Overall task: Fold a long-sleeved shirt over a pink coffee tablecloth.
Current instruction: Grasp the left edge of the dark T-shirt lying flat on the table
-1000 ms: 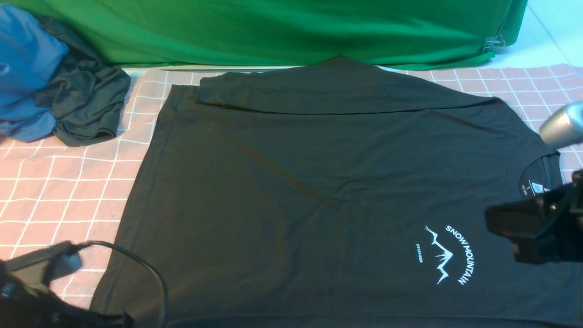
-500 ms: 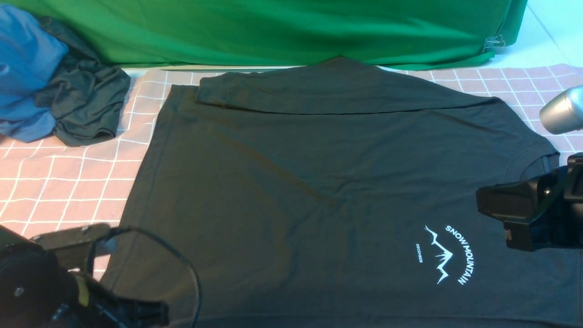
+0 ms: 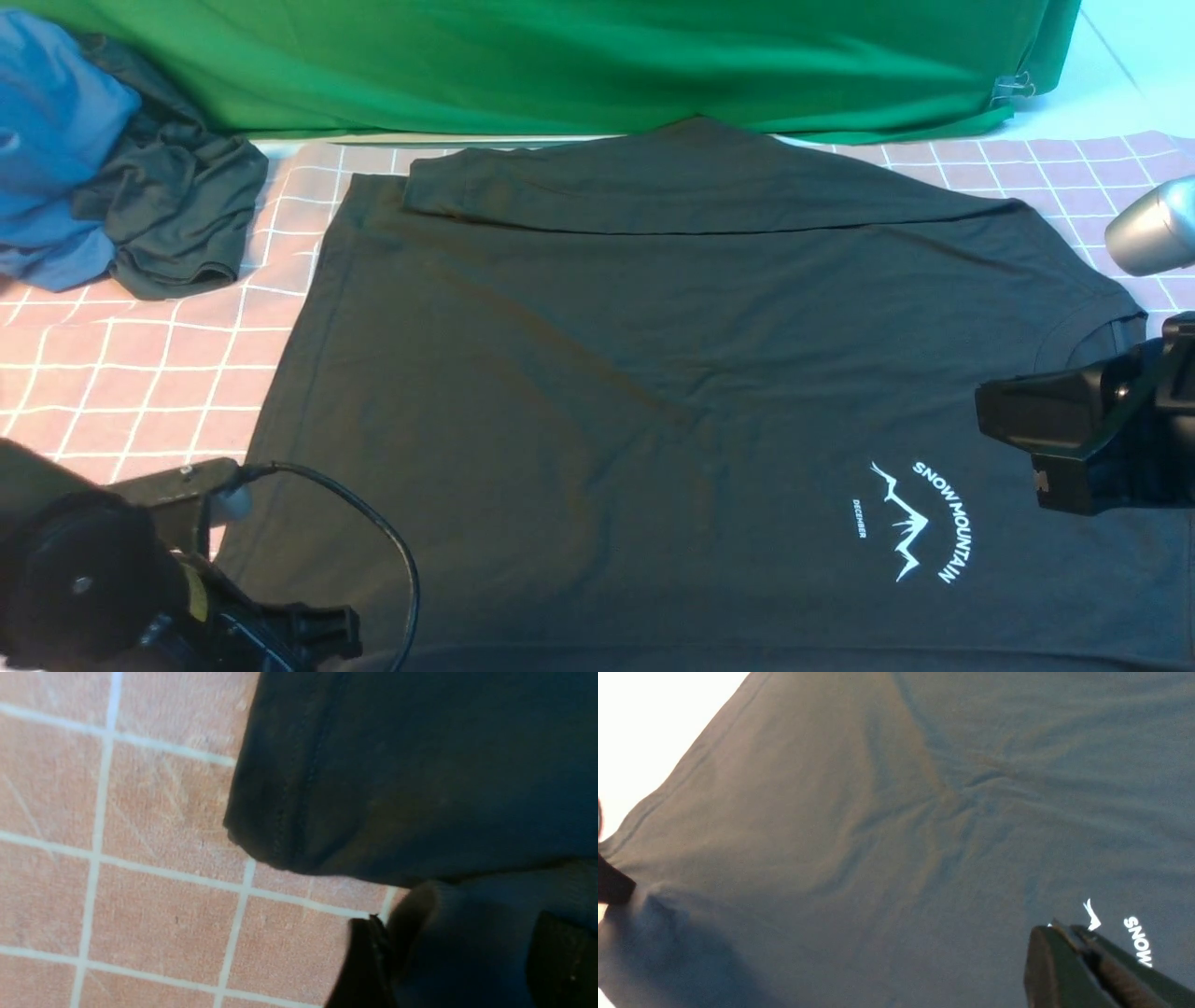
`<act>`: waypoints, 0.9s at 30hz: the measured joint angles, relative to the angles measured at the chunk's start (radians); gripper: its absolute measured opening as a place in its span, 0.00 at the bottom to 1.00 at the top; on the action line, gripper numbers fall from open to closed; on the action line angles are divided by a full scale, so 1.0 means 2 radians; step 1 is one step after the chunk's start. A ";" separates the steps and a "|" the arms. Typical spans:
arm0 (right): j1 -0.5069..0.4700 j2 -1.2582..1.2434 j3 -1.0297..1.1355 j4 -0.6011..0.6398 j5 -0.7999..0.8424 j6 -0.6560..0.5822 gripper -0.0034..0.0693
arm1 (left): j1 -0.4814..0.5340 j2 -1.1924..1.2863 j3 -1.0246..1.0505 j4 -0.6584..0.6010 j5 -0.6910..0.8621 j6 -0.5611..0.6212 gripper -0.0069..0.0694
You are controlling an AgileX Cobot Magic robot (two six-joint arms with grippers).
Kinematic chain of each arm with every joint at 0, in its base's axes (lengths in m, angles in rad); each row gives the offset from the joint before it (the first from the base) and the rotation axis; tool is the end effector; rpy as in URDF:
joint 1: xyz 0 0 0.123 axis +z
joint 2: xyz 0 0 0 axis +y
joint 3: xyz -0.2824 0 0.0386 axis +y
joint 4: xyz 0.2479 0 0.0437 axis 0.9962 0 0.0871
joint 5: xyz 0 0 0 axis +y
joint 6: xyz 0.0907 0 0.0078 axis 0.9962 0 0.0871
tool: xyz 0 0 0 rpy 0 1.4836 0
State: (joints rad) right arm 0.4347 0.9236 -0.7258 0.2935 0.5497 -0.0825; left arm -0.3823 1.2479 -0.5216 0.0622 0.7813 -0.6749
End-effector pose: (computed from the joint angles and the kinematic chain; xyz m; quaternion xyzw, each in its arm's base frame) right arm 0.1613 0.0901 0.3118 -0.1514 0.8790 0.1977 0.4066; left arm 0.1638 -0.0616 0.1812 -0.1251 0.9890 -0.0176 0.0767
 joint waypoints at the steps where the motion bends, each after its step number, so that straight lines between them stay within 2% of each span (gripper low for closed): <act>1: 0.000 0.000 0.000 0.000 0.000 0.000 0.10 | 0.000 0.009 0.000 -0.001 -0.003 0.000 0.71; 6: 0.000 0.000 0.000 0.000 -0.001 0.000 0.10 | 0.000 0.053 0.000 -0.002 -0.024 -0.001 0.69; 8: 0.000 0.000 0.000 0.000 -0.001 0.000 0.10 | 0.000 0.061 -0.003 -0.004 -0.027 0.002 0.66; 10: 0.000 0.000 0.000 0.000 -0.001 0.000 0.10 | 0.000 0.065 -0.006 -0.012 -0.028 0.012 0.59; 12: 0.000 0.000 0.000 0.000 -0.001 0.000 0.10 | 0.000 0.066 -0.006 -0.022 -0.031 0.028 0.47; 14: 0.000 0.000 0.000 0.000 -0.001 0.000 0.10 | 0.000 0.066 -0.006 -0.031 -0.032 0.040 0.30; 17: 0.000 0.000 0.000 0.000 -0.001 0.000 0.10 | 0.000 0.066 -0.009 -0.037 -0.029 0.051 0.17; 19: 0.000 0.000 0.000 0.000 -0.001 0.000 0.10 | 0.000 0.067 -0.010 -0.038 -0.022 0.053 0.17; 24: 0.000 0.000 0.000 0.000 -0.001 0.000 0.11 | 0.000 0.055 -0.027 -0.067 0.057 0.068 0.17; 27: 0.000 0.000 0.000 0.000 -0.002 0.000 0.11 | 0.000 0.032 -0.039 -0.074 0.069 0.069 0.17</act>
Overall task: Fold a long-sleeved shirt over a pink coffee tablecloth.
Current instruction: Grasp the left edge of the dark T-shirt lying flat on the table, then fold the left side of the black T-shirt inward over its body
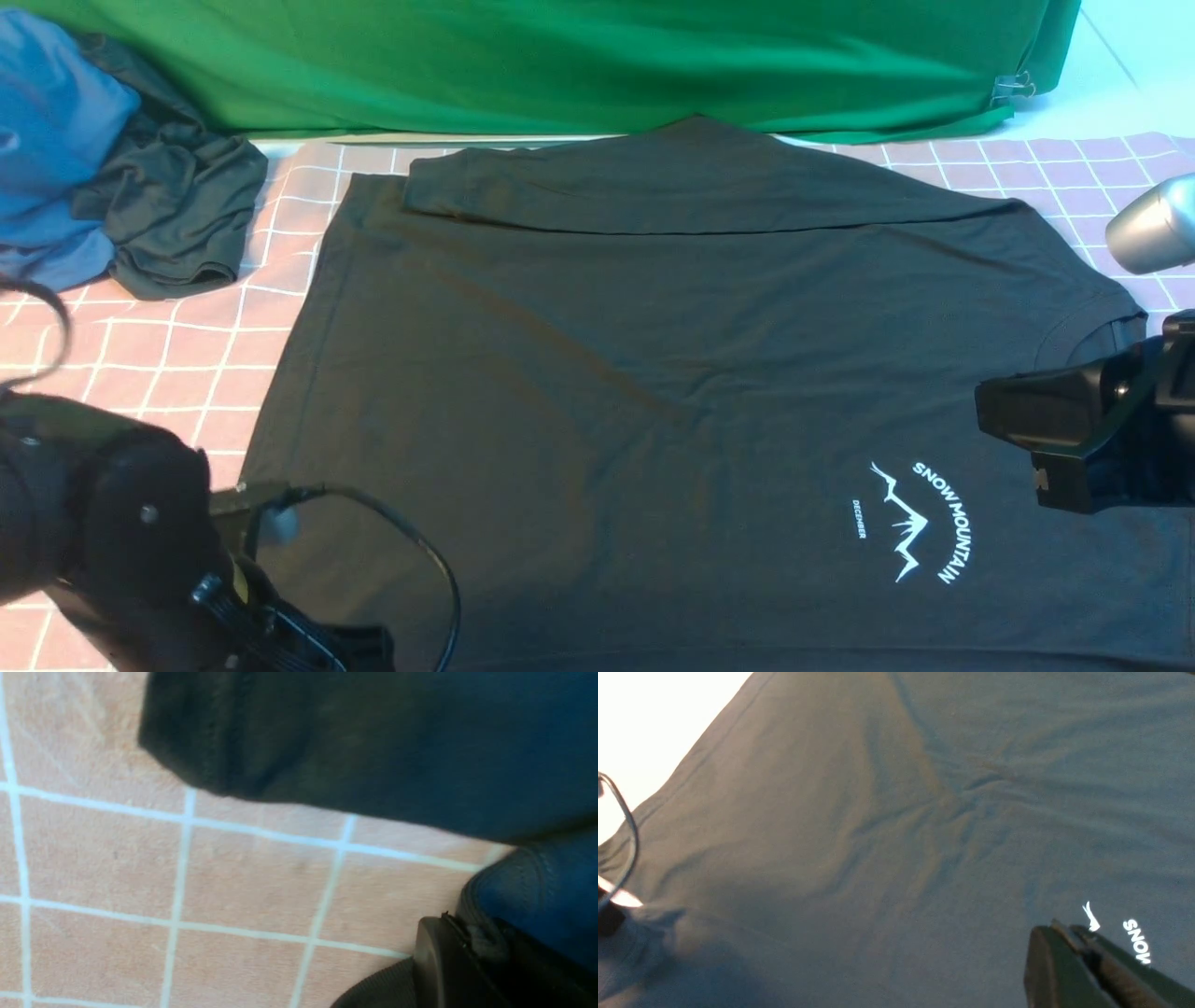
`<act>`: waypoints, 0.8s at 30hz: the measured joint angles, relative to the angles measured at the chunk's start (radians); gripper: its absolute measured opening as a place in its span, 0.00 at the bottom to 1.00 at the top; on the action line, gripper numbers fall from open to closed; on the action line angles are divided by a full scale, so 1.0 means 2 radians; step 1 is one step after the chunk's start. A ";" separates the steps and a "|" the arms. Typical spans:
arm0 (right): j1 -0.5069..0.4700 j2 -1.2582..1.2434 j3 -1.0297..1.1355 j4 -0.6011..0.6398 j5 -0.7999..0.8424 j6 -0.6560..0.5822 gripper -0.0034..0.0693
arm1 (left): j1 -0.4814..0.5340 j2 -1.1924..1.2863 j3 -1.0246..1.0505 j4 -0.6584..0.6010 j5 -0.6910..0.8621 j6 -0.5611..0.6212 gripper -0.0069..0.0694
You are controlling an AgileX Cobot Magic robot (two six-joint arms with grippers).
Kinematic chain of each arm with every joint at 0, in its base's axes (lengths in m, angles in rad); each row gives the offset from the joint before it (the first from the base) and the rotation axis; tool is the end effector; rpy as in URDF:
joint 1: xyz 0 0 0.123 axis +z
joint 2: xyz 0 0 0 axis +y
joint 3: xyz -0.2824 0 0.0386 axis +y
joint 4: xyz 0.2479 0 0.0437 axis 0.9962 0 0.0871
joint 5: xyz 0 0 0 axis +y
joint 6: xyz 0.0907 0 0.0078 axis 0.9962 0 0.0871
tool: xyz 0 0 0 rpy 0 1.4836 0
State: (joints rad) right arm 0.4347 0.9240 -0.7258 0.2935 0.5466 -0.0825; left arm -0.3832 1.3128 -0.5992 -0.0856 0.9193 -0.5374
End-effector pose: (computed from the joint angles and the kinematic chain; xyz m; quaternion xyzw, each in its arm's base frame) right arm 0.1615 0.0901 0.3119 -0.1511 0.8785 0.1978 0.4078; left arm 0.1680 -0.0744 0.1859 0.1024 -0.9941 0.0363 0.0040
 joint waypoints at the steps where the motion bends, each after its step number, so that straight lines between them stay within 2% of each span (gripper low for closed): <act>1: 0.000 0.000 0.000 0.000 0.000 0.000 0.11 | 0.000 -0.007 -0.002 0.000 0.001 0.000 0.17; 8: 0.000 0.000 0.000 0.000 -0.006 0.000 0.12 | 0.000 -0.021 -0.032 0.035 0.021 0.000 0.17; 13: 0.000 0.000 0.000 0.000 -0.007 0.000 0.12 | 0.000 -0.022 -0.100 0.093 0.023 0.000 0.17; 17: 0.000 0.000 0.000 0.000 -0.007 0.000 0.13 | 0.000 -0.022 -0.148 0.112 0.023 0.000 0.17; 24: 0.000 0.000 0.000 0.000 -0.007 0.000 0.14 | 0.000 -0.005 -0.187 0.149 -0.005 0.000 0.17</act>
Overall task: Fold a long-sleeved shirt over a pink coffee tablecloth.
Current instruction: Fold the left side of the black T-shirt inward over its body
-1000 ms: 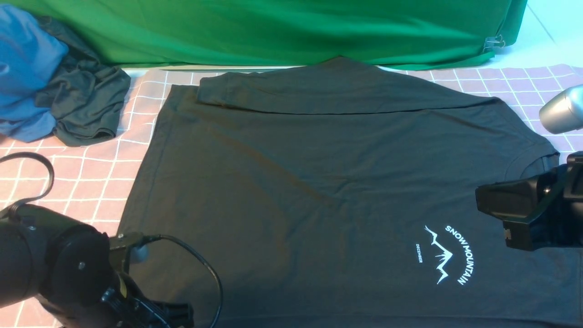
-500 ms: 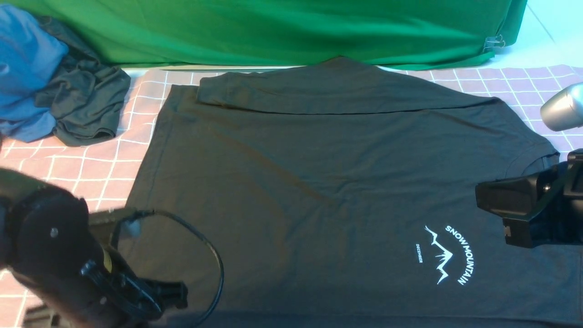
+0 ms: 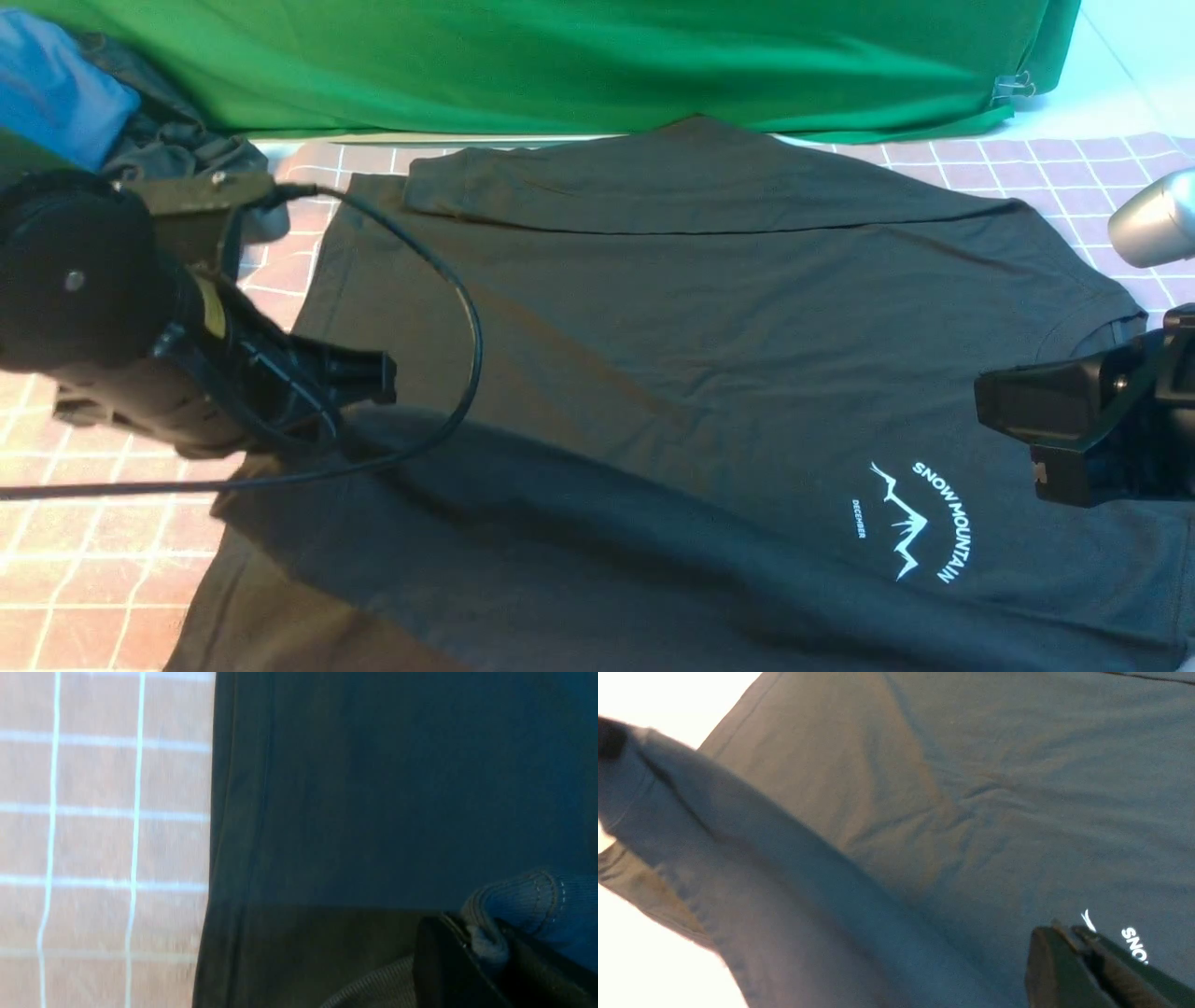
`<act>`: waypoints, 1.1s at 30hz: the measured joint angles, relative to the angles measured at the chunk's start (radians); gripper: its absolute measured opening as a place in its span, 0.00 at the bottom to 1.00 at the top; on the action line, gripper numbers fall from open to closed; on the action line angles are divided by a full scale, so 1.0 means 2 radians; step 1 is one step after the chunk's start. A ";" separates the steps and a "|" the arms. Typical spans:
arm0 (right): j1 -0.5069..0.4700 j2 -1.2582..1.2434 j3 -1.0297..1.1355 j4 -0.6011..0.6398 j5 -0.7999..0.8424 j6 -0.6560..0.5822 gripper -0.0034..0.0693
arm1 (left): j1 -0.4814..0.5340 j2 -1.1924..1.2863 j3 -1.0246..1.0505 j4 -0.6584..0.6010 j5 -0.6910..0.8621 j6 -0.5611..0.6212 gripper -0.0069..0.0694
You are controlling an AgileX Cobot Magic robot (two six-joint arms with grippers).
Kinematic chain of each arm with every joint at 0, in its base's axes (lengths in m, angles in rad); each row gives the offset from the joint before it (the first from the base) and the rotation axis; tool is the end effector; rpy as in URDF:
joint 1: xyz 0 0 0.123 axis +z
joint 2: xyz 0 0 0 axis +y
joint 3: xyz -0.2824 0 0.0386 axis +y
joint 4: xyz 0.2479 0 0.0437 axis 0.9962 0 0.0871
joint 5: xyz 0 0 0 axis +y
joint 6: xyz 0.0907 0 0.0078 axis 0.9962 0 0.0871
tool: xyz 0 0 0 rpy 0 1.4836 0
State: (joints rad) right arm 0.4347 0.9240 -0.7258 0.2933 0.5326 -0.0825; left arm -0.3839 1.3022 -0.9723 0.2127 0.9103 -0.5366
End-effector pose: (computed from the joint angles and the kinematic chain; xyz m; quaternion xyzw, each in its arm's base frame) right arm 0.1624 0.0902 0.3129 -0.1495 0.8757 0.1983 0.4140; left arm 0.2358 -0.0789 0.2849 -0.0280 0.9734 -0.0060 0.2272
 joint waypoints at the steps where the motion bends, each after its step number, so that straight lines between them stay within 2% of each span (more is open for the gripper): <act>1: 0.000 0.000 0.000 0.000 0.000 0.000 0.14 | 0.000 0.004 -0.001 0.005 -0.006 0.000 0.17; 5: 0.000 0.000 0.000 0.000 0.000 0.000 0.14 | 0.000 0.026 -0.001 0.039 -0.026 -0.007 0.17; 15: 0.000 0.000 0.000 0.000 0.000 0.000 0.14 | 0.000 0.069 -0.001 0.121 -0.099 -0.095 0.17; 20: 0.000 0.000 0.000 0.000 0.000 0.000 0.14 | 0.003 0.086 -0.001 0.137 -0.128 -0.100 0.17; 24: 0.000 0.000 0.000 0.000 0.000 0.000 0.14 | 0.021 0.100 -0.001 0.139 -0.136 -0.115 0.17; 27: 0.000 0.000 0.000 0.000 0.000 0.000 0.14 | 0.053 0.109 -0.001 0.137 -0.153 -0.128 0.17; 33: 0.000 0.000 0.000 0.000 0.000 0.000 0.14 | 0.080 0.115 -0.001 0.100 -0.187 -0.107 0.17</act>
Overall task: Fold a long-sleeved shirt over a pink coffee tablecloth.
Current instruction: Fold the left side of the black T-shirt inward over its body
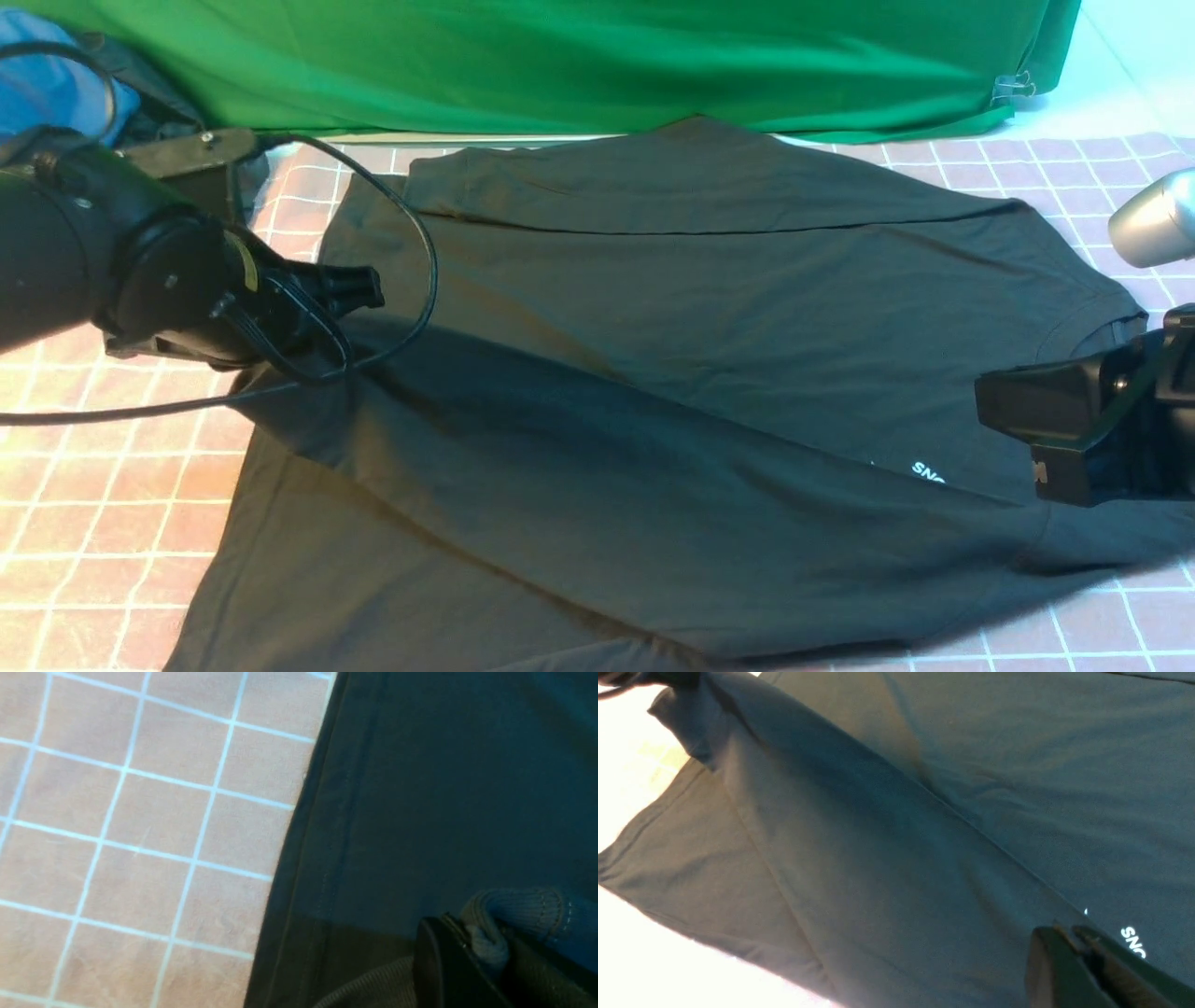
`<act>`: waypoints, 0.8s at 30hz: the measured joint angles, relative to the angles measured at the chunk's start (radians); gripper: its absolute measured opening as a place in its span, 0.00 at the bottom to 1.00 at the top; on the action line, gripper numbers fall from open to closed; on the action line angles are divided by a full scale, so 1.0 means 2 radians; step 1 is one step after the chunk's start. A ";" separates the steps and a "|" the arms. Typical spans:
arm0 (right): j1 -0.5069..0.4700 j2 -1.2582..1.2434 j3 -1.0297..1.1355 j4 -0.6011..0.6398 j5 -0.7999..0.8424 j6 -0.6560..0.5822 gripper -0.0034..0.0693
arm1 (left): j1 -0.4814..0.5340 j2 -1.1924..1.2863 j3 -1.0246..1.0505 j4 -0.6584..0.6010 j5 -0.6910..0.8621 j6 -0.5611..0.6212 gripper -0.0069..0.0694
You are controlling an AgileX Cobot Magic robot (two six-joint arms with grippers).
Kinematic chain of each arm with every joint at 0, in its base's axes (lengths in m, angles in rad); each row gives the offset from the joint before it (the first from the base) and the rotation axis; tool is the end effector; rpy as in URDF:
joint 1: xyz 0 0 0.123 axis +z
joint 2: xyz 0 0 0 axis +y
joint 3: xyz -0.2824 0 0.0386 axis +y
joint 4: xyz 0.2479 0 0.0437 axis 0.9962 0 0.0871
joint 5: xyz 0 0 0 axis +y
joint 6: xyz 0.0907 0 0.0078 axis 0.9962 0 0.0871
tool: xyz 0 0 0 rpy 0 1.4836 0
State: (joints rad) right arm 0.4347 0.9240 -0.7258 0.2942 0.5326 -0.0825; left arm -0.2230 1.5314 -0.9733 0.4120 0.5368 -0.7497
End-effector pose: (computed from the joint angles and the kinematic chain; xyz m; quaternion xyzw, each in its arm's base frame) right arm 0.1624 0.0902 0.3129 -0.1493 0.8757 0.1986 0.4139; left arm 0.3076 -0.0506 0.2389 -0.1098 0.9443 0.0049 0.3102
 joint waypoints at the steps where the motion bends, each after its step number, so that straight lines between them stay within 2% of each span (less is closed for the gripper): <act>1: 0.000 0.000 0.000 0.000 0.000 0.000 0.14 | 0.002 0.004 0.000 -0.005 -0.004 0.008 0.17; 6: 0.000 0.000 0.000 0.000 0.000 0.000 0.14 | 0.002 0.019 0.000 -0.007 -0.024 0.017 0.17; 16: 0.000 0.000 0.000 0.000 0.000 0.000 0.14 | 0.002 0.042 0.000 0.028 -0.106 0.020 0.17; 24: 0.000 0.000 0.000 0.000 0.000 0.000 0.16 | 0.003 0.058 -0.007 0.054 -0.124 -0.009 0.17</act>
State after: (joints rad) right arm 0.4347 0.9248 -0.7258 0.2942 0.5326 -0.0825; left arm -0.2178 1.6471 -0.9881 0.5190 0.2884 -0.7674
